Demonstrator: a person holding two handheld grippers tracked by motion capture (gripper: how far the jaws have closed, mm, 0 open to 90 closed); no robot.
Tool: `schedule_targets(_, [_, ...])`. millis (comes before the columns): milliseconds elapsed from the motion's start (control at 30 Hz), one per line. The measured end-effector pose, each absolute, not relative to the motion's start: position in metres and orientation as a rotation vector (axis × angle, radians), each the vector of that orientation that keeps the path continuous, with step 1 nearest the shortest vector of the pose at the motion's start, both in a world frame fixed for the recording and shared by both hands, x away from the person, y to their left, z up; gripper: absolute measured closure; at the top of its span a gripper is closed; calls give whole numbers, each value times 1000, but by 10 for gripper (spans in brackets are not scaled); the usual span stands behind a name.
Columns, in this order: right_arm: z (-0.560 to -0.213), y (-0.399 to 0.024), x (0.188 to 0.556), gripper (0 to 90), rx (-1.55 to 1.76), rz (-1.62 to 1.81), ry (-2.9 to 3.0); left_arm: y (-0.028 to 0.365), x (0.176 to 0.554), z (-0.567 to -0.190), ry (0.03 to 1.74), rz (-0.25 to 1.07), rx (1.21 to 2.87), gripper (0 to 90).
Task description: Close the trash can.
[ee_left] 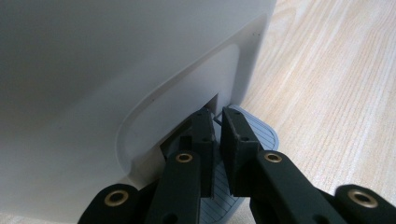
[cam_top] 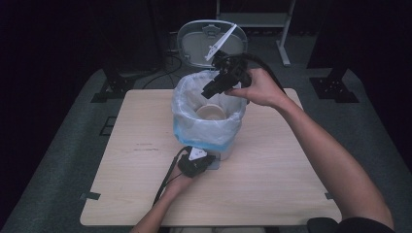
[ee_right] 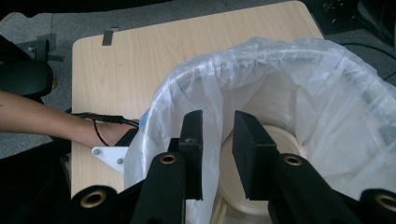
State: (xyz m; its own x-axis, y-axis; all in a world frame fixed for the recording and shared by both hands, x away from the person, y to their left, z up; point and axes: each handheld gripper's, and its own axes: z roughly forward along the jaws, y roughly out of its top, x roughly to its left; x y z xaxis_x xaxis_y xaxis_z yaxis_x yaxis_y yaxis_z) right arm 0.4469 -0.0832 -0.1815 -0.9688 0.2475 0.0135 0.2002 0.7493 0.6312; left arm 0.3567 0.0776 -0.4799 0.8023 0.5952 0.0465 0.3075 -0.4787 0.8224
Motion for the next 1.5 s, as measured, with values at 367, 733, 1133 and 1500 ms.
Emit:
schedule_targets(367, [-180, -101, 437, 689, 372, 1064, 2841, 78, 357, -480, 665, 409, 2101, 842])
schedule_targets(733, [-178, -129, 432, 647, 426, 1105, 2795, 78, 357, -480, 666, 409, 2101, 841])
schedule_targets(1133, [-184, -160, 424, 587, 483, 1126, 2762, 78, 357, -480, 665, 408, 2099, 841])
schedule_targets(1500, [-190, -196, 418, 573, 563, 1158, 2710, 78, 357, -479, 663, 409, 2103, 840])
